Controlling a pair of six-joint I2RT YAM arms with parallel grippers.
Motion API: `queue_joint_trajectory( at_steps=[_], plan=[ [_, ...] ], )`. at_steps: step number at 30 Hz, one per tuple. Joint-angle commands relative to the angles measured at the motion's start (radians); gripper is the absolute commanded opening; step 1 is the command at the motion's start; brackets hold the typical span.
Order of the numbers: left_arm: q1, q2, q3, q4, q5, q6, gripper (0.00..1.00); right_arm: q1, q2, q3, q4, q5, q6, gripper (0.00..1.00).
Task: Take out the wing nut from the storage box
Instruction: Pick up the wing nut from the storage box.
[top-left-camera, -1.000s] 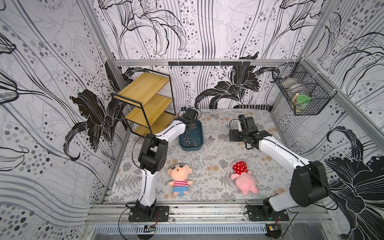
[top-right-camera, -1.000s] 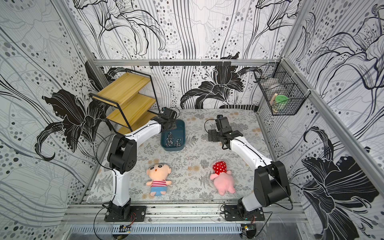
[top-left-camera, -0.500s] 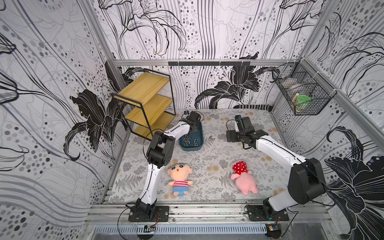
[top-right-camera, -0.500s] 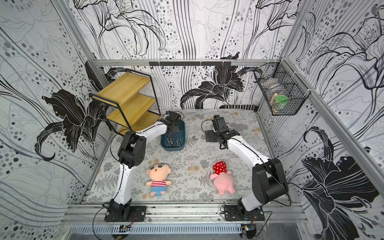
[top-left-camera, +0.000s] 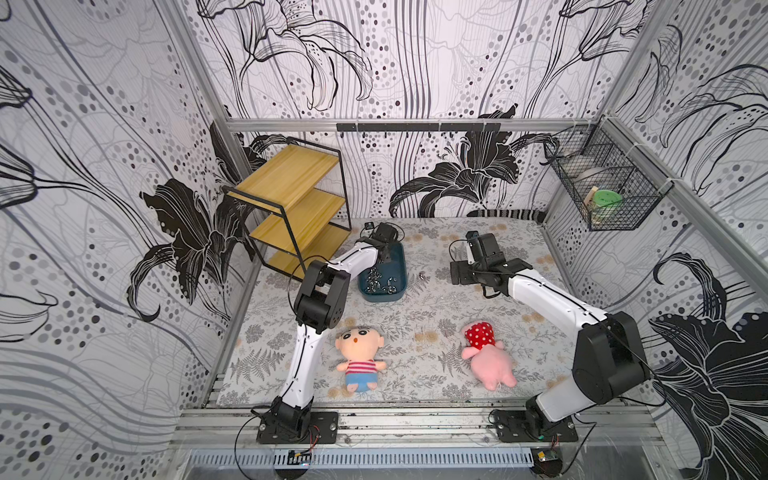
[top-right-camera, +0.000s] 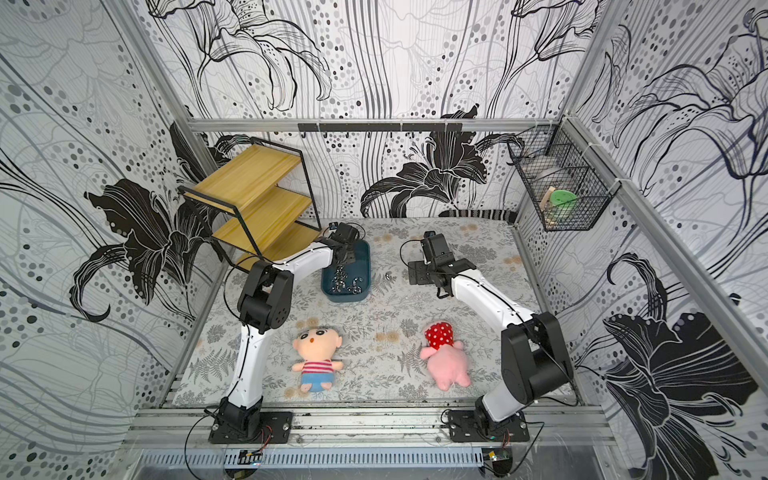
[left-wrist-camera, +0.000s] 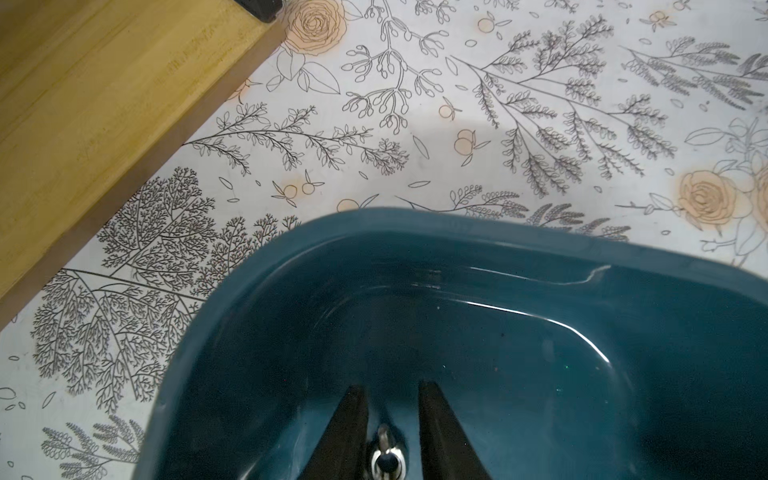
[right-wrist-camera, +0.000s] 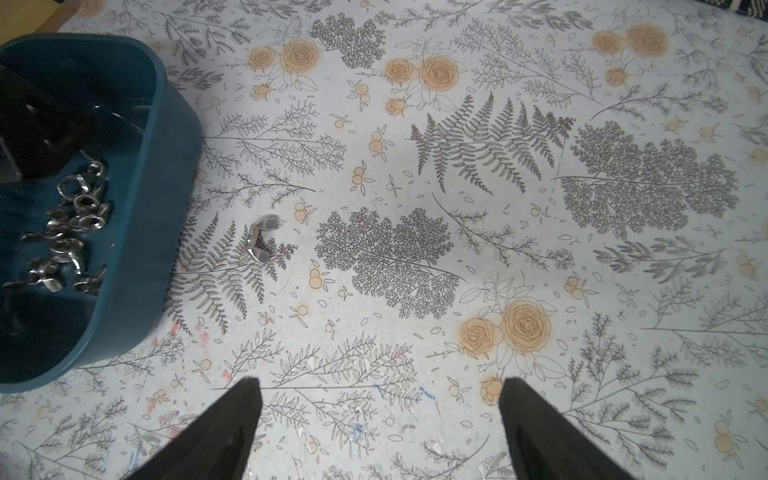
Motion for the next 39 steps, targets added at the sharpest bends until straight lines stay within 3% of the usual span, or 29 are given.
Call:
queue_joint_trajectory(
  at_steps=[1,23,39],
  plan=[
    [0.004,0.023,0.024,-0.003,-0.005,0.013,0.28,0.006,0.015,0.029,-0.019,0.017,-0.008,0.96],
    [0.006,0.044,-0.003,0.000,0.017,0.014,0.21,0.021,0.028,0.051,-0.029,0.023,-0.009,0.96],
    [0.006,0.034,0.004,-0.007,0.020,0.022,0.06,0.026,0.037,0.081,-0.044,0.026,-0.017,0.96]
  ],
)
